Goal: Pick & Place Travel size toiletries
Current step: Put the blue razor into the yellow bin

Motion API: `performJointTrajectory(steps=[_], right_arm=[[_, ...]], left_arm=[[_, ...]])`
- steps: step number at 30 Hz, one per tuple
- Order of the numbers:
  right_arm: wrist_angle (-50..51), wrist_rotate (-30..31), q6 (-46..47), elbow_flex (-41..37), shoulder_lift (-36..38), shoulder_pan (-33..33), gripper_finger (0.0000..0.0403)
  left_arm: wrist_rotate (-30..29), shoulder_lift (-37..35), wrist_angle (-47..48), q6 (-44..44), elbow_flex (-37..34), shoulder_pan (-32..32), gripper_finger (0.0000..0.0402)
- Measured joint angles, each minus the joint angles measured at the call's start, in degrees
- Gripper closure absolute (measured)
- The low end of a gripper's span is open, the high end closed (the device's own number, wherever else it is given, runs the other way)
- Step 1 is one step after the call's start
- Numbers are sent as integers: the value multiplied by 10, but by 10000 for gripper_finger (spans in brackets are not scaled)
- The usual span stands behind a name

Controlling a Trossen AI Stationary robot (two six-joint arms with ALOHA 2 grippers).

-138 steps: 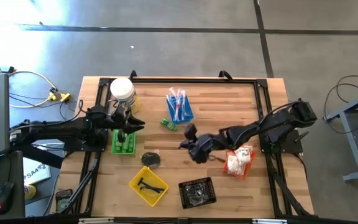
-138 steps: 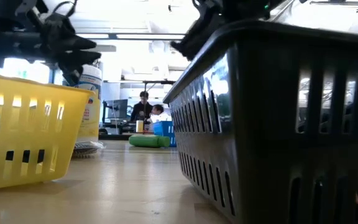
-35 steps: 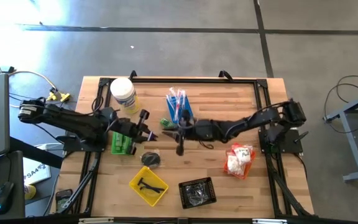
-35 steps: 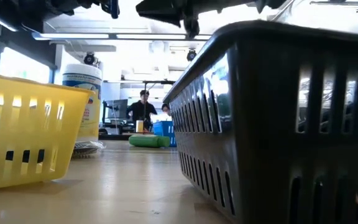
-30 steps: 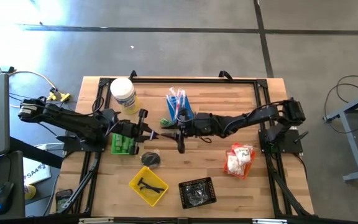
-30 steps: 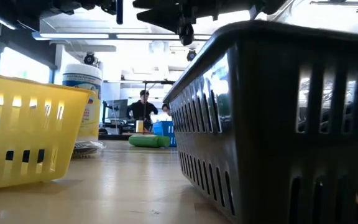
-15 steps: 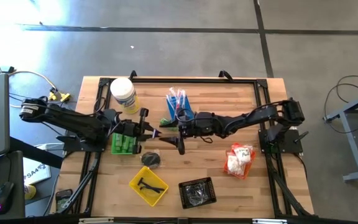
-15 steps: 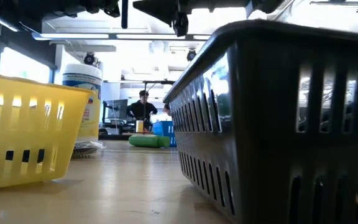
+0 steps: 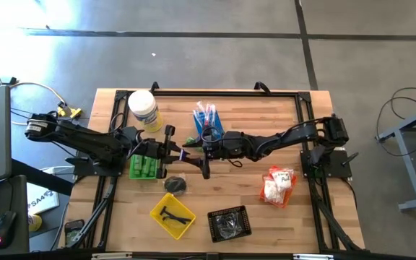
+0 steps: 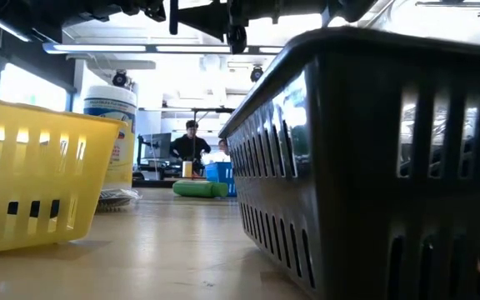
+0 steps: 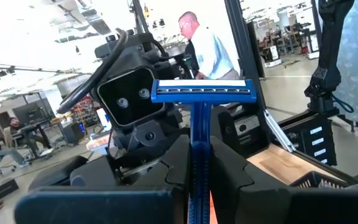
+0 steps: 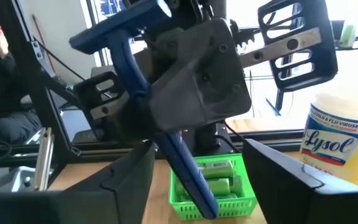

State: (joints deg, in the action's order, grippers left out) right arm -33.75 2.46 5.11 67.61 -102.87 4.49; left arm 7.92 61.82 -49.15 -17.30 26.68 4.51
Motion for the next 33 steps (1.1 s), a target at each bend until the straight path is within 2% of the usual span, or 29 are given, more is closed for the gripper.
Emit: performJointTrajectory(steps=[4,11,12,15,17,24,27,30,33], right_arm=[[8,1,5,4,0,0,213],[9,-12,-18,4,0,1,365],[10,-16,-20,4,0,1,376],[16,-15,-18,4,0,0,374],[24,-7,-10,4,0,1,365],[30,-11,15,4,0,4,376],[32,2,21,4,0,9,376],[42,7,42,4,1,14,371],[69,6,69,4,1,21,371]], left_arm=[[0,0,2,0,0,0,374],[-5,0,7,11,0,0,374],[-5,0,9,15,0,0,374],[-5,0,19,24,0,0,374],[-5,-4,34,24,0,0,355],[8,-72,179,25,0,0,195],[11,-116,256,29,0,0,140],[7,-171,338,60,0,0,109],[-11,-239,430,83,0,0,102]])
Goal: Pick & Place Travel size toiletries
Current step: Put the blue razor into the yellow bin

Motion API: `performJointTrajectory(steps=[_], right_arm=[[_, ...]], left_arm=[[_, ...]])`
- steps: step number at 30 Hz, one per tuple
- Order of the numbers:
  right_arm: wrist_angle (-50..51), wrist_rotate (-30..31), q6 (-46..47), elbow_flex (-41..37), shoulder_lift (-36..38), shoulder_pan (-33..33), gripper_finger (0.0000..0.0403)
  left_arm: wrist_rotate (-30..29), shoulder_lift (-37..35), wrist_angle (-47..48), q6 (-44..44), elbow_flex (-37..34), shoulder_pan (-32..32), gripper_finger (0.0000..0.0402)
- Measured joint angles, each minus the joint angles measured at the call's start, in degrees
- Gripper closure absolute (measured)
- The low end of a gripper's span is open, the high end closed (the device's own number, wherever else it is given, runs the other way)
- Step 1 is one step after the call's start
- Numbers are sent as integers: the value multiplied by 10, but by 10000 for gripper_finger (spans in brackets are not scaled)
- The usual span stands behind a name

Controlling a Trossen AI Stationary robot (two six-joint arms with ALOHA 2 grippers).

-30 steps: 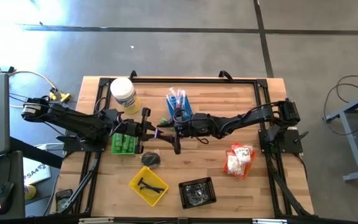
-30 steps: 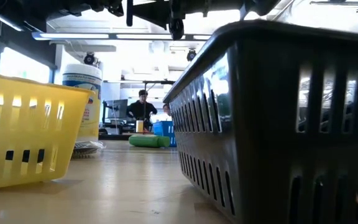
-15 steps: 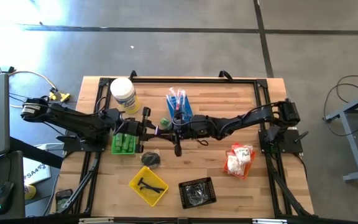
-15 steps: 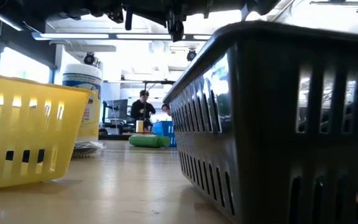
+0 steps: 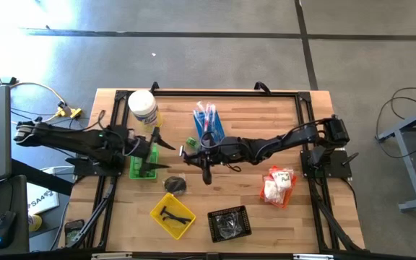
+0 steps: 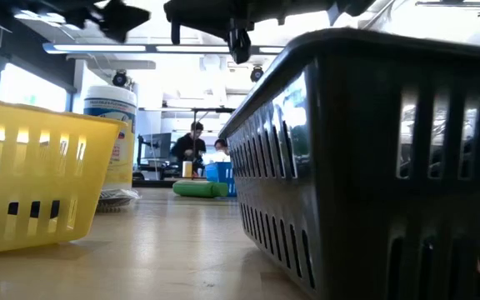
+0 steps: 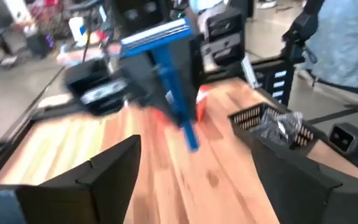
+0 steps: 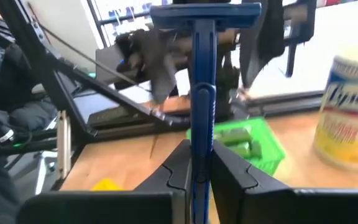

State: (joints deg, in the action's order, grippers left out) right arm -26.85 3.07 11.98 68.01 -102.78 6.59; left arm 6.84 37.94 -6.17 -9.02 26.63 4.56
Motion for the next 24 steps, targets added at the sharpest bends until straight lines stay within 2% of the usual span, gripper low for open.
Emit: performJointTrajectory(steps=[2,5,8,11,12,17,24], right_arm=[[14,0,22,0,0,6,374],[37,1,70,0,0,17,374],[104,27,103,30,0,41,374],[197,65,131,92,-15,68,374],[229,70,144,115,-24,75,374],[314,61,201,229,-100,97,374],[343,-24,286,378,-232,108,374]], left_arm=[[-16,-48,62,8,0,0,115],[-31,-122,141,17,0,0,172],[-51,-201,193,24,0,0,262],[-95,-272,220,31,0,0,364],[-113,-293,225,30,0,0,382],[-192,-370,223,33,0,0,370],[-194,-370,229,33,4,0,387]])
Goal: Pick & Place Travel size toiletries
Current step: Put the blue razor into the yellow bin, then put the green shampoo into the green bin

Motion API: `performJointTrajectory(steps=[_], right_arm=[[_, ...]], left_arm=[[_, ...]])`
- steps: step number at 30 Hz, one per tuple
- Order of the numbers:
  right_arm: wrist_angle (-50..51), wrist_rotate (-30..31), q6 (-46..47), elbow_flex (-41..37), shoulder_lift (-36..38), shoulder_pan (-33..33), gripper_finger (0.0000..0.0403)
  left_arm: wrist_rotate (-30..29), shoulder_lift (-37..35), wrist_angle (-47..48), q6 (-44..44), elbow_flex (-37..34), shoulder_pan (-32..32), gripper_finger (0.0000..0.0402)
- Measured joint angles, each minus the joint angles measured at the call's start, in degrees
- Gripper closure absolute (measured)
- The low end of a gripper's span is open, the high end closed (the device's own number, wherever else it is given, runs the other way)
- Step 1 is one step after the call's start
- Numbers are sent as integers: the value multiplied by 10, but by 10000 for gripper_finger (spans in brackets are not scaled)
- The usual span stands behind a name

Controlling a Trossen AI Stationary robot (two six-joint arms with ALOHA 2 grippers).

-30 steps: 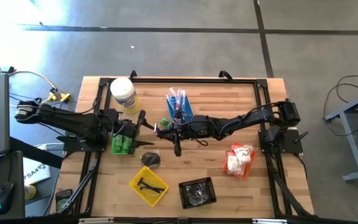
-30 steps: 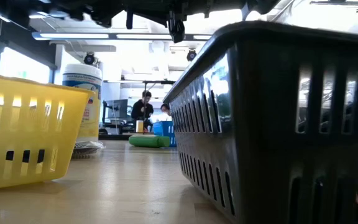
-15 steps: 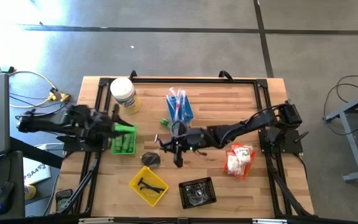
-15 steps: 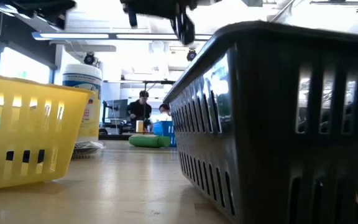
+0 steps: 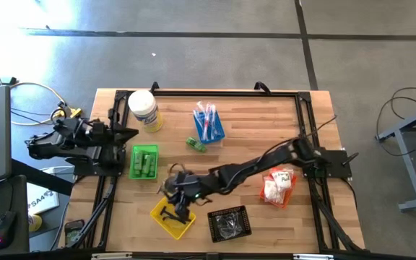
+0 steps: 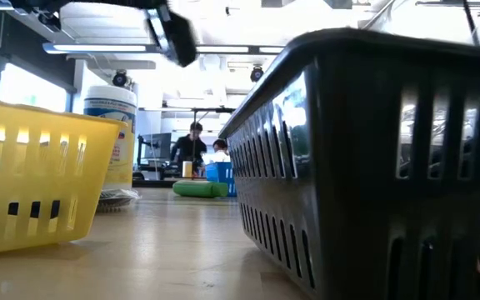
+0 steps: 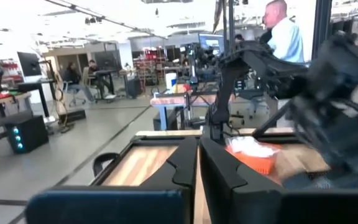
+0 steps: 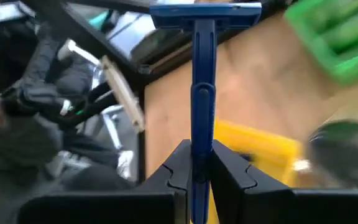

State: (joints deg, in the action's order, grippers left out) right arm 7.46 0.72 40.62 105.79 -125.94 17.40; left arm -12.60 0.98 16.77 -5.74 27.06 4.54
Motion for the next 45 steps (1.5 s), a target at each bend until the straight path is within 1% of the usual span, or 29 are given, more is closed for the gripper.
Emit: performJointTrajectory(steps=[2,6,10,12,17,18,20,22,24,27,30,35,38,40,43,45], right_arm=[[6,-26,24,40,-34,4,374],[66,-63,64,97,-76,10,374],[111,-88,102,103,-86,10,374],[123,-82,113,103,-88,11,374],[117,-63,122,102,-106,10,374],[107,-65,124,103,-111,9,374],[118,-81,130,101,-117,9,374],[94,-87,136,103,-131,7,374],[105,-99,133,100,-134,6,374],[89,-95,115,103,-137,5,370],[68,-103,105,103,-139,5,345],[77,-101,109,102,-139,5,270],[77,-101,111,102,-139,2,239],[77,-107,112,102,-139,1,229],[77,-127,96,101,-132,-2,228],[75,-106,47,101,-113,-1,234]], left_arm=[[0,6,0,0,1,0,397],[0,8,3,0,0,0,398],[1,8,11,3,1,0,400],[3,7,12,5,1,0,401],[4,7,15,11,1,0,401],[4,7,13,11,1,0,401],[5,7,14,11,1,0,401],[5,7,13,12,1,0,401],[5,7,14,11,1,0,401],[5,7,13,11,1,0,401],[5,7,12,11,1,0,401],[5,7,13,12,1,0,401],[5,7,13,11,1,0,401],[5,7,14,11,1,0,401],[5,7,14,11,1,0,401],[5,7,14,11,1,0,401]])
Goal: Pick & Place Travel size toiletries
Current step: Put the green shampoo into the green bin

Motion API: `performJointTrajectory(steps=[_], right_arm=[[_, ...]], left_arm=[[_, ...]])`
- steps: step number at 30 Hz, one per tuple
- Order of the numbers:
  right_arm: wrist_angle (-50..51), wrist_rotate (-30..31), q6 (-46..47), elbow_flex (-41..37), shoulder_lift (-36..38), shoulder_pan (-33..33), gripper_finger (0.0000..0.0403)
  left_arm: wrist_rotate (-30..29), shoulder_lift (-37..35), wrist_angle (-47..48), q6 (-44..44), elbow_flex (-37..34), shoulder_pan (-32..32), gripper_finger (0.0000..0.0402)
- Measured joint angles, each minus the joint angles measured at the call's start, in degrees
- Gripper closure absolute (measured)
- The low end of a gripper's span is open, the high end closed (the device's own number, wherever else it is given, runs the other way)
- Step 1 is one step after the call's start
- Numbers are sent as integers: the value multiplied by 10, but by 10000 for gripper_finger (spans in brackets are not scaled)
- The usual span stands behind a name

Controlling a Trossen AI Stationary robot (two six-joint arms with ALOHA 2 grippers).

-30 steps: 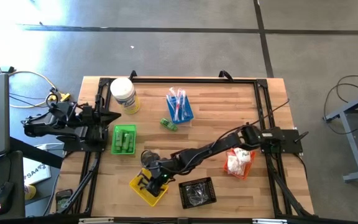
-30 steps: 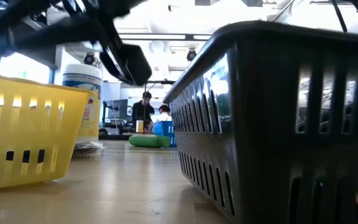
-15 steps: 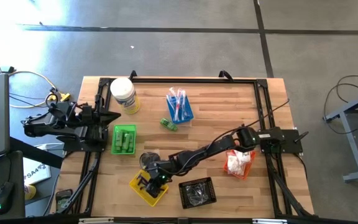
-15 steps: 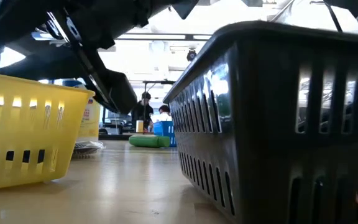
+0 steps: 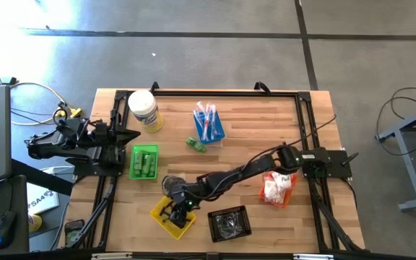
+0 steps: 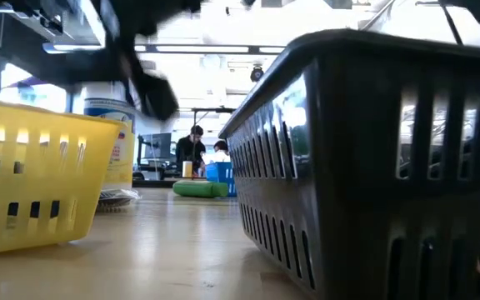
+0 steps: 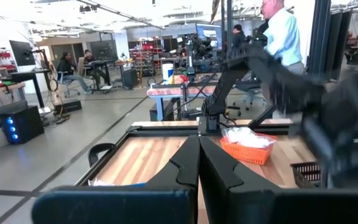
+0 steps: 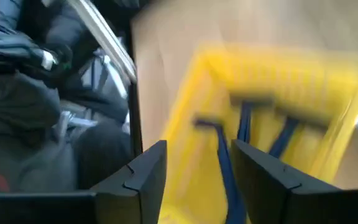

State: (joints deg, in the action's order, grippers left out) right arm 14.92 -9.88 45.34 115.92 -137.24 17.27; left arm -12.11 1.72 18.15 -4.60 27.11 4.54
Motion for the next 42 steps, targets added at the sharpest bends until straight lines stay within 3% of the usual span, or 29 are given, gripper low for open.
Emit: performJointTrajectory(steps=[6,9,12,15,21,27,39,42], right_arm=[[85,205,-204,-3,108,22,291],[103,248,-293,-27,162,25,334],[100,246,-355,-69,232,17,379],[83,204,-400,-137,312,-5,394],[-59,21,-456,-283,448,-99,399],[-211,-93,-448,-441,521,-188,399],[-390,-119,-410,-711,677,-308,399],[-424,-155,-389,-760,720,-356,399]], left_arm=[[-4,0,6,1,0,0,401],[-5,0,8,1,0,0,401],[-9,0,9,-1,-1,0,401],[-13,1,9,-5,-5,0,401],[-55,4,10,-11,-6,0,401],[-90,4,15,-16,-6,0,401],[-91,3,20,-11,-6,0,401],[-101,3,29,-11,-6,0,401]])
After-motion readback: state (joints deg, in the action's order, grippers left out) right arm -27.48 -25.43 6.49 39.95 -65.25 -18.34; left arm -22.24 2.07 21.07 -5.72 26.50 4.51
